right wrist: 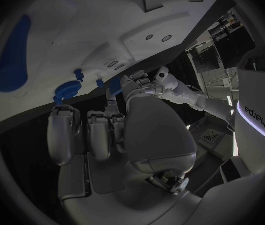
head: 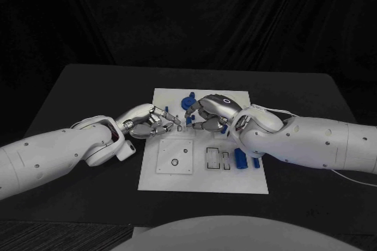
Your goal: Assemble the parts on the task board
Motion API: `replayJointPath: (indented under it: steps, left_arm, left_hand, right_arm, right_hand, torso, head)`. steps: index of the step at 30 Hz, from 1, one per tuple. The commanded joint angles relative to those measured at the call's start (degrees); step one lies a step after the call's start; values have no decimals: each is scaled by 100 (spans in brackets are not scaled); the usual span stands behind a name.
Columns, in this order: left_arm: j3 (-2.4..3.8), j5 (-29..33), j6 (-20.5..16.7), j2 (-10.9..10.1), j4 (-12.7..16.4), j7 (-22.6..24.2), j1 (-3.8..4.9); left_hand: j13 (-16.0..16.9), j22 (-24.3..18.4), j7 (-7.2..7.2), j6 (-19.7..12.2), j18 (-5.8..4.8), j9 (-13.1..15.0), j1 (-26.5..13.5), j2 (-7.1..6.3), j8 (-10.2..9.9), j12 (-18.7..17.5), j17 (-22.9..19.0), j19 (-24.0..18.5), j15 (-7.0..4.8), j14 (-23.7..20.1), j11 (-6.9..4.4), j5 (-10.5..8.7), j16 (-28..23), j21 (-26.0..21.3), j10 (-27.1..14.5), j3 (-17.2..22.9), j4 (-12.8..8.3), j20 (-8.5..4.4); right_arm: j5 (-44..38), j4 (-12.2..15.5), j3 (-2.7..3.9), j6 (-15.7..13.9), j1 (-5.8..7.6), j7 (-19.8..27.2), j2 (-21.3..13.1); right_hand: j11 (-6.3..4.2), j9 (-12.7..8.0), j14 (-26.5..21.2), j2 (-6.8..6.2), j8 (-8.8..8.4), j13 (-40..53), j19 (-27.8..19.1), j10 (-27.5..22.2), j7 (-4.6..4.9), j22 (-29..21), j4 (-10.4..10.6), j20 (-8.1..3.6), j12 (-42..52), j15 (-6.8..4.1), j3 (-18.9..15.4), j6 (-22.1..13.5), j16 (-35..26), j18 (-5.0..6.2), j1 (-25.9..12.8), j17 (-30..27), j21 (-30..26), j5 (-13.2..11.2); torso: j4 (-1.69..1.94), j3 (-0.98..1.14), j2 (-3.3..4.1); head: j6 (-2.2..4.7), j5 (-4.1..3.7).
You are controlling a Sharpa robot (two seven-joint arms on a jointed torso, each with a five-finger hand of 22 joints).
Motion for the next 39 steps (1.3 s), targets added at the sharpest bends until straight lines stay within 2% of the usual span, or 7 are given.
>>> replayJointPath:
  steps: [1, 8, 14, 20, 24, 32, 39]
  left_arm:
    - [4, 13, 19, -48, 77, 41, -9]
    - [4, 13, 19, -101, 113, 28, -9]
    - [4, 13, 39, -83, 106, 35, -9]
    - [4, 13, 72, -63, 97, 41, -9]
    - [4, 13, 102, -52, 89, 34, -9]
    - [4, 13, 141, -15, 69, 37, -9]
    - [4, 13, 166, 14, 53, 44, -9]
  left_hand:
    - [1503, -11, -2, 38, 38, 7, -66, 12, -5, -4, 1509, -48, 16, 584, 11, -38, 15, -30, 597, 36, 13, 6]
    - [1503, -22, 2, 67, 40, 12, -68, 14, 1, -4, 1509, -65, 25, 584, 20, -39, 15, -40, 597, 45, 6, 11]
    - [1503, -29, 2, 76, 41, 13, -67, 17, 3, -4, 1509, -74, 27, 584, 22, -37, 15, -44, 597, 51, 2, 13]
    - [1503, -37, 2, 90, 44, 15, -62, 23, 4, -4, 1509, -86, 30, 584, 23, -35, 15, -50, 597, 63, -8, 15]
    - [1503, -59, 1, 100, 49, 17, -58, 26, 5, -4, 1509, -110, 31, 584, 23, -35, 15, -62, 597, 71, -15, 17]
    - [1503, -72, 1, 107, 52, 18, -54, 30, 5, -4, 1509, -126, 32, 584, 22, -34, 15, -70, 597, 80, -24, 19]
    - [1503, -89, 2, 110, 57, 18, -51, 32, 2, -4, 1509, -146, 33, 584, 24, -34, 15, -79, 597, 87, -30, 20]
  right_arm:
    - [-496, 26, 3, 228, -6, -561, 7]
    - [-822, 10, 3, 524, -5, -908, 49]
    - [-887, -2, 3, 655, -5, -992, 71]
    - [-906, -58, 3, 763, -6, -1023, 121]
    - [-909, -103, 3, 798, -7, -1010, 157]
    - [-911, -146, 3, 836, -8, -983, 201]
    - [-911, -162, 3, 847, -9, -965, 225]
  right_hand:
    - [43, 4, 610, 10, 18, 1508, 154, 590, 11, 1251, -29, 40, 14, 50, 3, 44, 15, 56, 39, 1507, 1, -33]
    - [45, 7, 610, 3, 27, 1508, 136, 590, 10, 1240, -34, 44, 14, 54, 0, 68, 15, 64, 39, 1507, -30, -31]
    - [47, 4, 610, -4, 23, 1508, 128, 590, 14, 1235, -31, 47, 14, 56, -7, 66, 15, 67, 31, 1507, -45, -38]
    - [48, 2, 610, -5, 19, 1508, 123, 590, 15, 1232, -31, 48, 14, 57, -7, 60, 15, 70, 30, 1507, -53, -39]
    - [48, -4, 610, -5, 7, 1508, 119, 590, 17, 1229, -33, 51, 14, 59, -7, 44, 15, 72, 30, 1507, -62, -40]
    - [49, -12, 610, -2, -11, 1508, 118, 590, 20, 1229, -29, 54, 14, 61, -8, 18, 15, 72, 23, 1507, -64, -47]
    - [49, -28, 610, -6, -45, 1508, 123, 590, 24, 1232, -24, 58, 14, 62, -15, -31, 15, 71, 9, 1507, -55, -61]
  torso:
    - [1, -1, -4]
    - [4, -5, -6]
    - [17, -12, -4]
    - [6, -11, 4]
    - [2, -12, 7]
    - [-3, 0, 6]
    - [1, -2, 4]
  head:
    - [-1, 2]
    - [-1, 22]
    - [-1, 4]
    - [-1, 0]
    - [-1, 3]
    - [-1, -3]
    - [-1, -4]
